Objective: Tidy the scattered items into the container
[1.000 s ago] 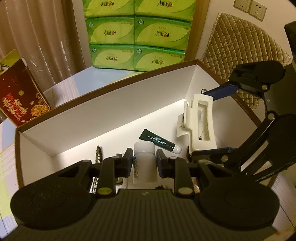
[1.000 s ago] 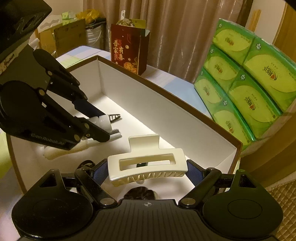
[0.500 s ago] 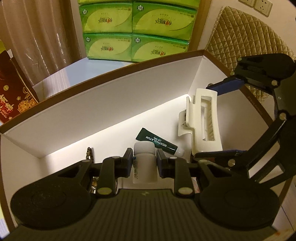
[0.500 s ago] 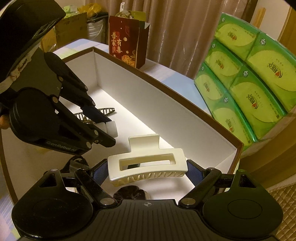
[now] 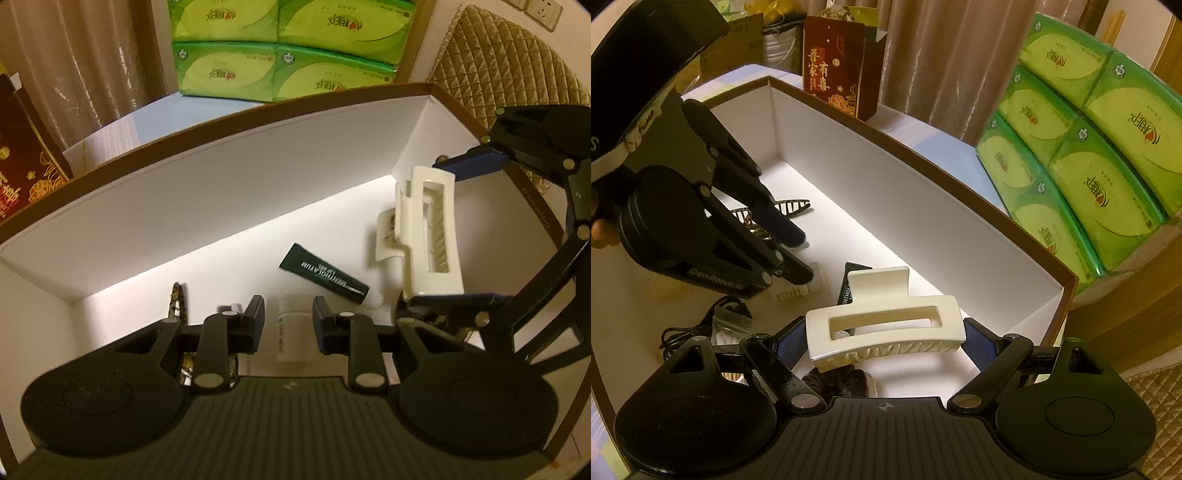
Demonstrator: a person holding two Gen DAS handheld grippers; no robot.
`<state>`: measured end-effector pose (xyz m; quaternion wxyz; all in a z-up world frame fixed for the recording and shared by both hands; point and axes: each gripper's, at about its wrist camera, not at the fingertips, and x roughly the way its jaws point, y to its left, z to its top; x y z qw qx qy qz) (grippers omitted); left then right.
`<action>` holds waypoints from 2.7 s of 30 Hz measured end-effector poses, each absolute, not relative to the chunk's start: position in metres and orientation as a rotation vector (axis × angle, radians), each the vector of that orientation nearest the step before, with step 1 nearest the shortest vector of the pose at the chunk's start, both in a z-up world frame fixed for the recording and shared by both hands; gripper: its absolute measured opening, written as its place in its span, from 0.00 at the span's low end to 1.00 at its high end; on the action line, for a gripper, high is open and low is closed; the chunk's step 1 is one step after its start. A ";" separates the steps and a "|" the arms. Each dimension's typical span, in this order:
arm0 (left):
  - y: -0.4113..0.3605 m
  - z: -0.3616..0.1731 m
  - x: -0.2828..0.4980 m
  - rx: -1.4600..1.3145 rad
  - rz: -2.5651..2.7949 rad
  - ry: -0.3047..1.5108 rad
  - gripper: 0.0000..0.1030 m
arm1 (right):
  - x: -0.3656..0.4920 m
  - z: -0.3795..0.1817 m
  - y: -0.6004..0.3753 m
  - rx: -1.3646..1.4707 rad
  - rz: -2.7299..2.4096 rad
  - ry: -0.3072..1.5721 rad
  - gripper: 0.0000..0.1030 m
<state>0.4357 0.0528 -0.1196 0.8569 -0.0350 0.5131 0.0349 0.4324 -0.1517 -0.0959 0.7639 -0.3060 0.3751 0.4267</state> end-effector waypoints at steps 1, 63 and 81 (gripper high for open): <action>0.053 -0.119 0.435 -0.074 0.077 1.077 0.22 | 0.433 -0.096 -0.151 -0.670 0.925 0.812 0.82; -0.003 0.004 0.250 -0.047 0.448 0.883 0.94 | 0.299 -0.019 -0.202 -0.146 0.594 0.815 0.98; -0.030 0.023 0.195 -0.079 0.473 0.831 0.99 | 0.241 -0.002 -0.206 -0.157 0.581 0.783 0.98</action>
